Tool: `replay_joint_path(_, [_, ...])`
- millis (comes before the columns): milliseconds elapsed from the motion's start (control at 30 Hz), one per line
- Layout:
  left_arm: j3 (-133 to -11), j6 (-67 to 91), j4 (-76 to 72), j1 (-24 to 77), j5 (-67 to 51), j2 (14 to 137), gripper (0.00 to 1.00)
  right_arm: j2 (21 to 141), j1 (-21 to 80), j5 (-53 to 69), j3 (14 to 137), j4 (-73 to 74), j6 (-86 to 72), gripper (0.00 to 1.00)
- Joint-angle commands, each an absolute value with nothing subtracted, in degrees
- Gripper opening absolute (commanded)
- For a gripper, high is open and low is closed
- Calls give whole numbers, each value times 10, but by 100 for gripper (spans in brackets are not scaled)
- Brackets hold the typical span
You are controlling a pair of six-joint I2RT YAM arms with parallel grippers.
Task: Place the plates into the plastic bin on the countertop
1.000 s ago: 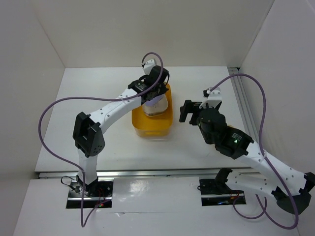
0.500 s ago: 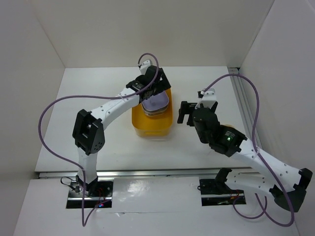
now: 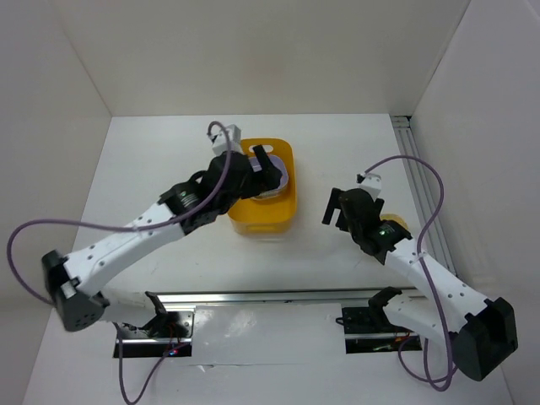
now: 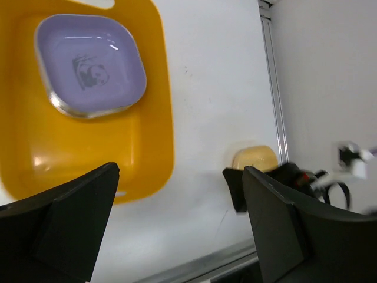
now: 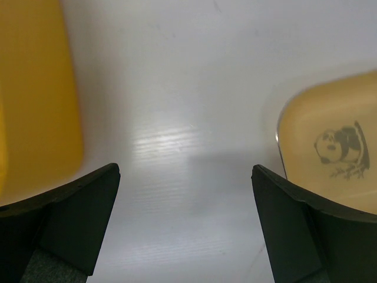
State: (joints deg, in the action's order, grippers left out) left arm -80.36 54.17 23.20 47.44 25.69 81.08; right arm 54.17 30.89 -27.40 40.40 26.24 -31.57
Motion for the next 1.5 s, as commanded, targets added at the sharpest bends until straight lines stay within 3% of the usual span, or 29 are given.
replay_joint_path(0, [-728, 535, 252, 493, 304, 715, 99, 544, 271, -230, 357, 249, -356, 100])
replay_joint_path(333, [-609, 544, 378, 531, 323, 575, 99, 562, 158, -202, 284, 176, -370, 100])
replay_joint_path(633, [-573, 533, 396, 531, 309, 513, 99, 672, 107, -152, 247, 105, -365, 98])
replay_joint_path(733, [-573, 526, 402, 531, 315, 507, 99, 679, 102, -152, 247, 98, -365, 88])
replay_joint_path(767, [-573, 526, 402, 531, 315, 507, 99, 679, 102, -145, 247, 91, -365, 75])
replay_joint_path(867, [-578, 520, 412, 531, 315, 502, 99, 686, 97, -138, 247, 91, -365, 53])
replay_joint_path(900, [-578, 520, 412, 531, 321, 502, 99, 693, 97, -138, 247, 86, -360, 41])
replay_joint_path(1100, [-578, 520, 428, 531, 326, 485, 99, 706, 107, -127, 264, 76, -354, 0])
replay_joint_path(1300, [-600, 526, 468, 531, 333, 461, 99, 685, 213, -156, 357, 119, -354, 0])
replay_joint_path(1467, [-614, 541, 538, 531, 351, 449, 99, 685, 314, -249, 529, 177, -312, 0])
